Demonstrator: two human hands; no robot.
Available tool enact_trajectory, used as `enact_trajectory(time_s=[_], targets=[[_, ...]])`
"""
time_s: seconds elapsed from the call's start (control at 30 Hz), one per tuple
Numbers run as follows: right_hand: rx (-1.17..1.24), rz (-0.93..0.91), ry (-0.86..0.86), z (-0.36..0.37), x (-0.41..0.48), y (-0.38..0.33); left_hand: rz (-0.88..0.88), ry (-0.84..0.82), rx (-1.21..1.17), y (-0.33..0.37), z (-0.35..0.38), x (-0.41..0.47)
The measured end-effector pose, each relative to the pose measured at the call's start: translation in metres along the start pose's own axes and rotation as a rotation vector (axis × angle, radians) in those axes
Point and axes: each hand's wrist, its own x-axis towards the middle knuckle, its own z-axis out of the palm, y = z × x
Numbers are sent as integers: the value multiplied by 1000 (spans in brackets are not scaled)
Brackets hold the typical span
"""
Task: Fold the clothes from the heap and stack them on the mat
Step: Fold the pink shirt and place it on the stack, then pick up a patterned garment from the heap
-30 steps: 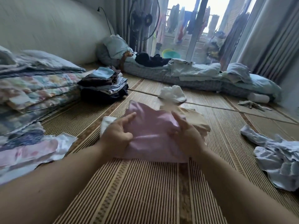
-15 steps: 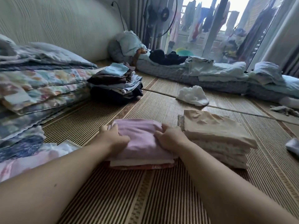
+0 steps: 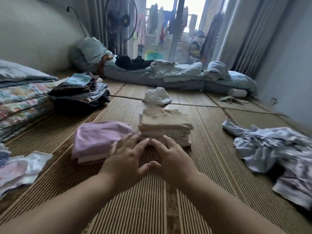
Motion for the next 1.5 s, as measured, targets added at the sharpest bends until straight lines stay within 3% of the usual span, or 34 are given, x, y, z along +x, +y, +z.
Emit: enact_trajectory(time_s=[0.13, 0.3, 0.47, 0.8, 1.03, 1.23, 1.37, 1.5], targets=[[-92, 204, 42, -31, -105, 71, 171, -93, 0, 101, 28, -5], [-37, 535, 106, -63, -204, 159, 359, -248, 19, 227, 75, 1], [2, 686, 227, -85, -243, 231, 443, -311, 36, 317, 116, 21], [193, 850, 200, -65, -260, 314, 449, -385, 4, 422, 186, 112], [252, 824, 324, -66, -246, 315, 445, -366, 82, 432, 177, 146], [275, 846, 408, -75, -246, 304, 542, -311, -155, 402, 107, 114], [232, 824, 317, -75, -237, 287, 529, -396, -278, 340, 47, 74], [262, 723, 131, -66, -220, 259, 551, -396, -96, 263, 14, 36]])
